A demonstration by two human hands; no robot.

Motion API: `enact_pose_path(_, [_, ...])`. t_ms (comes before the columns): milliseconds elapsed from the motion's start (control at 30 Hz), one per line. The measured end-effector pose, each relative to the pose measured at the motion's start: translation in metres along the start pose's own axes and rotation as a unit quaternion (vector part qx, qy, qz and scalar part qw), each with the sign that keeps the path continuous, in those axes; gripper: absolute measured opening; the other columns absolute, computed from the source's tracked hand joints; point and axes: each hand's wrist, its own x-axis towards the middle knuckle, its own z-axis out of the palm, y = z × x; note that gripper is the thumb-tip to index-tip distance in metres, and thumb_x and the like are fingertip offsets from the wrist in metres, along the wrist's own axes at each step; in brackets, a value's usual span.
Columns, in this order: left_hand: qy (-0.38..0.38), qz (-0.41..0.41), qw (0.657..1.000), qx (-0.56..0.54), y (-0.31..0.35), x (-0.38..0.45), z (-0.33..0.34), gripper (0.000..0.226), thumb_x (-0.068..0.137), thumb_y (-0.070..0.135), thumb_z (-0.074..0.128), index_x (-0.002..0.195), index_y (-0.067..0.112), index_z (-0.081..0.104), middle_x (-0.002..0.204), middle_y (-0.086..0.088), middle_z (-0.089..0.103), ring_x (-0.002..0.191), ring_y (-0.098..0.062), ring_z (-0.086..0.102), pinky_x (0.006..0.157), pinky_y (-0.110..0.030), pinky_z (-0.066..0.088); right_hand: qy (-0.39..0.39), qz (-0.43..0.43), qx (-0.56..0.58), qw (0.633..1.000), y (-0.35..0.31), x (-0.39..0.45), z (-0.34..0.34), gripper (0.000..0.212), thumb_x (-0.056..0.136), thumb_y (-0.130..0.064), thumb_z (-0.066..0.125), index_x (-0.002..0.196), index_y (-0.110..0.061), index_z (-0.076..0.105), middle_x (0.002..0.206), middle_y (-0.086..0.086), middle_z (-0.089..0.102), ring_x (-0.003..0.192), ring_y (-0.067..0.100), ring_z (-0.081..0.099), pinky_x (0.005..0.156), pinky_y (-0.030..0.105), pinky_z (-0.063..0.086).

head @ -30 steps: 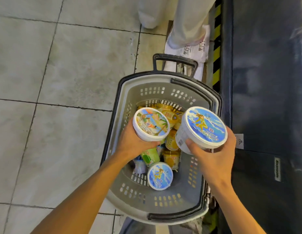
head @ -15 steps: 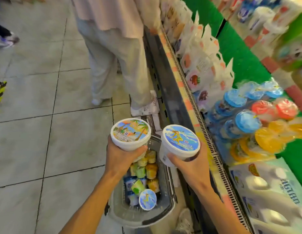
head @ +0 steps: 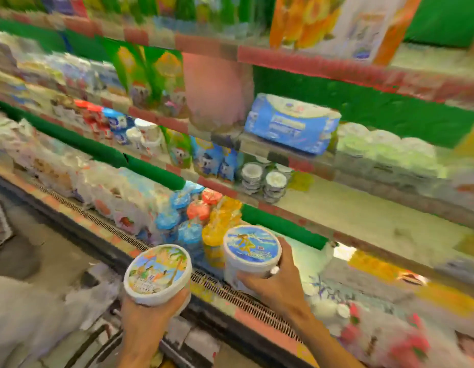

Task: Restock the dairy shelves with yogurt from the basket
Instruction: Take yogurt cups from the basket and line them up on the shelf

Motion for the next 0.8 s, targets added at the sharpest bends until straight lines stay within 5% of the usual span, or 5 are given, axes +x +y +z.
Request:
enact_pose_path(167, [-0.116, 0.077, 0.99, 0.012, 0.032, -0.002, 0.116, 0.088, 0.049, 0.013, 0.099, 0.125, 0.019, 0.055, 0.111, 0.006, 0.067, 0.097, 0.001, 0.066, 0.095, -0.032, 0.052, 0.119, 0.021, -0.001, 0.993, 0.014, 0.01, -0.111, 0.087, 0.054, -0.022, 0.099, 0.126, -0.032, 0.05, 0.109, -0.029, 0.066, 0.101, -0.005, 0.065, 0.079, 0.013, 0.051])
enact_pose_path(233, [-0.157, 0.089, 0.983, 0.025, 0.038, -0.005, 0.163, 0.095, 0.042, 0.029, 0.1, 0.126, 0.018, 0.058, 0.112, 0.003, 0.071, 0.102, -0.008, 0.067, 0.088, -0.032, 0.055, 0.162, 0.026, -0.007, 0.986, 0.024, 0.015, -0.151, 0.086, 0.052, -0.018, 0.099, 0.122, -0.034, 0.05, 0.107, -0.031, 0.065, 0.099, -0.007, 0.064, 0.077, 0.01, 0.049])
enact_pose_path(400, [-0.248, 0.123, 0.961, 0.009, 0.045, -0.009, 0.289, 0.072, 0.055, -0.017, 0.087, 0.115, 0.013, 0.061, 0.092, 0.012, 0.074, 0.08, 0.01, 0.066, 0.062, -0.006, 0.049, 0.233, 0.057, -0.034, 0.97, 0.058, 0.038, -0.23, 0.083, 0.051, -0.017, 0.097, 0.117, -0.035, 0.05, 0.104, -0.028, 0.067, 0.096, -0.008, 0.064, 0.074, 0.008, 0.048])
enact_pose_path(567, [-0.298, 0.098, 0.949, 0.023, 0.014, 0.021, 0.372, 0.088, 0.051, -0.003, 0.096, 0.127, 0.016, 0.057, 0.113, -0.007, 0.071, 0.103, -0.024, 0.069, 0.065, -0.026, 0.058, 0.263, 0.074, -0.053, 0.961, 0.097, 0.069, -0.27, 0.087, 0.051, -0.036, 0.095, 0.119, -0.047, 0.042, 0.109, -0.037, 0.061, 0.101, -0.008, 0.062, 0.079, 0.014, 0.051])
enact_pose_path(800, [-0.284, 0.104, 0.952, 0.031, -0.022, 0.067, 0.438, 0.094, 0.046, 0.015, 0.101, 0.128, 0.024, 0.055, 0.116, 0.004, 0.07, 0.104, -0.011, 0.068, 0.09, -0.041, 0.058, 0.261, 0.069, -0.067, 0.96, 0.15, 0.116, -0.276, 0.088, 0.053, -0.033, 0.096, 0.12, -0.043, 0.041, 0.111, -0.028, 0.062, 0.098, -0.013, 0.061, 0.072, 0.008, 0.048])
